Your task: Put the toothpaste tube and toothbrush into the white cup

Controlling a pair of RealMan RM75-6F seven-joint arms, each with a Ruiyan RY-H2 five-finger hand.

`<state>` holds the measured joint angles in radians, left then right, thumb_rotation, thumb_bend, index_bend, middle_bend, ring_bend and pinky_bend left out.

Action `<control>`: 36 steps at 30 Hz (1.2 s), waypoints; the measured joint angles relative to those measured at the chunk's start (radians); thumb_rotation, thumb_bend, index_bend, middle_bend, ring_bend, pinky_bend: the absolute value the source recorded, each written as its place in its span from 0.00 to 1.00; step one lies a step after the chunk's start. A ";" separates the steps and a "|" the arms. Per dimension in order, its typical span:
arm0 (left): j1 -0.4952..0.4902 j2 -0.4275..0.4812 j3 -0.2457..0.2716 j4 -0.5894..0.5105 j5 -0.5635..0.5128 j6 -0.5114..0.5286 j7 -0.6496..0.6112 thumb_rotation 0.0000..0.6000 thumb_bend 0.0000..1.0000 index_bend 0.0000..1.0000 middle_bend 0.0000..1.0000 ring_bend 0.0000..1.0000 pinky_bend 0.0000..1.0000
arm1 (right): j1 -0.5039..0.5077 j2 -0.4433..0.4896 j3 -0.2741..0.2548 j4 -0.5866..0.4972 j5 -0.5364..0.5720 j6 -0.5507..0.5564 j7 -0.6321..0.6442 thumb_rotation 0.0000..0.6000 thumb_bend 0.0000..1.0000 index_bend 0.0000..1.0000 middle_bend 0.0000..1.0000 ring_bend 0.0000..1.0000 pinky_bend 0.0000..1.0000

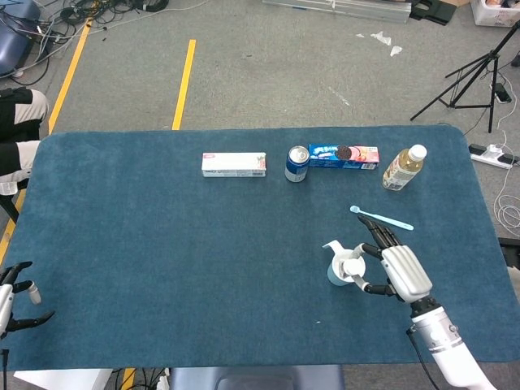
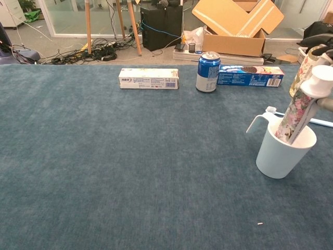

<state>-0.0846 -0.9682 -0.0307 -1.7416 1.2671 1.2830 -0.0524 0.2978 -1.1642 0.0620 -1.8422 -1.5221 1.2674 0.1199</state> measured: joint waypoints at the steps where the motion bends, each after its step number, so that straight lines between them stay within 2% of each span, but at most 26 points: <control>1: 0.000 0.000 0.000 0.000 0.000 0.000 0.000 1.00 0.00 0.62 0.15 0.12 0.18 | 0.002 -0.006 0.001 0.006 0.006 -0.004 -0.004 1.00 0.26 0.65 0.02 0.00 0.08; 12: -0.001 -0.001 0.001 0.001 0.000 -0.002 0.002 1.00 0.00 0.62 0.15 0.12 0.18 | 0.032 -0.091 0.021 0.094 0.089 -0.062 -0.033 1.00 0.26 0.65 0.02 0.00 0.08; 25: 0.001 0.001 0.001 -0.001 0.003 0.001 -0.001 1.00 0.00 0.62 0.15 0.12 0.18 | 0.055 -0.142 0.024 0.135 0.118 -0.098 -0.059 1.00 0.26 0.65 0.02 0.00 0.08; 36: 0.000 0.002 0.001 -0.001 0.003 -0.001 -0.004 1.00 0.00 0.62 0.15 0.12 0.18 | 0.067 -0.162 0.019 0.156 0.130 -0.120 -0.072 1.00 0.24 0.52 0.02 0.00 0.08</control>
<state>-0.0843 -0.9662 -0.0297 -1.7429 1.2698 1.2823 -0.0562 0.3651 -1.3264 0.0810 -1.6867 -1.3920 1.1469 0.0476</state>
